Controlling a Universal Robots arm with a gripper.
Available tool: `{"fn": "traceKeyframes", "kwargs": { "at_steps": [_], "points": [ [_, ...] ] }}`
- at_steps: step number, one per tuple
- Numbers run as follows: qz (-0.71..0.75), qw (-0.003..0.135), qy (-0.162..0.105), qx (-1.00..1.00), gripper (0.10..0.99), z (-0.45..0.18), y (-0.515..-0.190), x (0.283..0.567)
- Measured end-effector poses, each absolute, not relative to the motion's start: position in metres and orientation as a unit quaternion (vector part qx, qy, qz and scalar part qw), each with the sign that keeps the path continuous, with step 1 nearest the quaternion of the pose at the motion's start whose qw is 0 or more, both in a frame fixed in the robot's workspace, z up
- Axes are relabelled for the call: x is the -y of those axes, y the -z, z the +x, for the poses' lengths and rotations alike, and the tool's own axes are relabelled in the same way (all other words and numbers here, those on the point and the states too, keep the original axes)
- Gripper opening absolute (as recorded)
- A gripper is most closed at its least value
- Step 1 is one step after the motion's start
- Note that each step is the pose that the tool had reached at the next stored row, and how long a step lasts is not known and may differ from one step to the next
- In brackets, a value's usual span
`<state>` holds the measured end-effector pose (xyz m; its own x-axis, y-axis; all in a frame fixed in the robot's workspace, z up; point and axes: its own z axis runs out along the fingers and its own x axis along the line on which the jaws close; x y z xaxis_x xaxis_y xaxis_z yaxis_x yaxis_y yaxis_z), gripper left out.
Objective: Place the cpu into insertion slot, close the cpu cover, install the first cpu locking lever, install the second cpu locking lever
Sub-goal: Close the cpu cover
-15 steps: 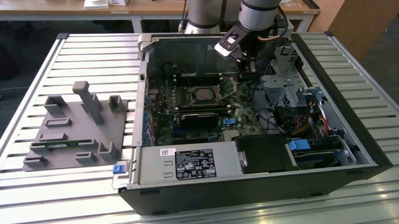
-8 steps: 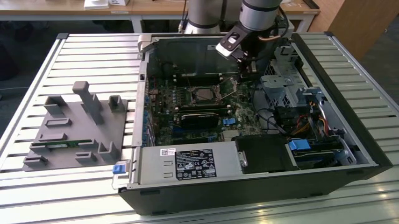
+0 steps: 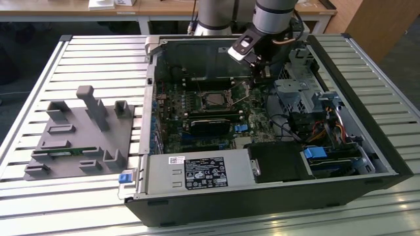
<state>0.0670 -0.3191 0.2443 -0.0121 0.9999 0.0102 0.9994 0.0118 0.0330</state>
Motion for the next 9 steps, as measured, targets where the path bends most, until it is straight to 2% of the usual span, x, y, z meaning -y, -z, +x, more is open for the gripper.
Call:
{"fn": "traceKeyframes", "kwargs": {
  "at_steps": [9],
  "points": [
    [0.703, 0.007, -0.014, -0.711, 0.106, 0.0676, -0.2393, 0.3186]
  ]
}}
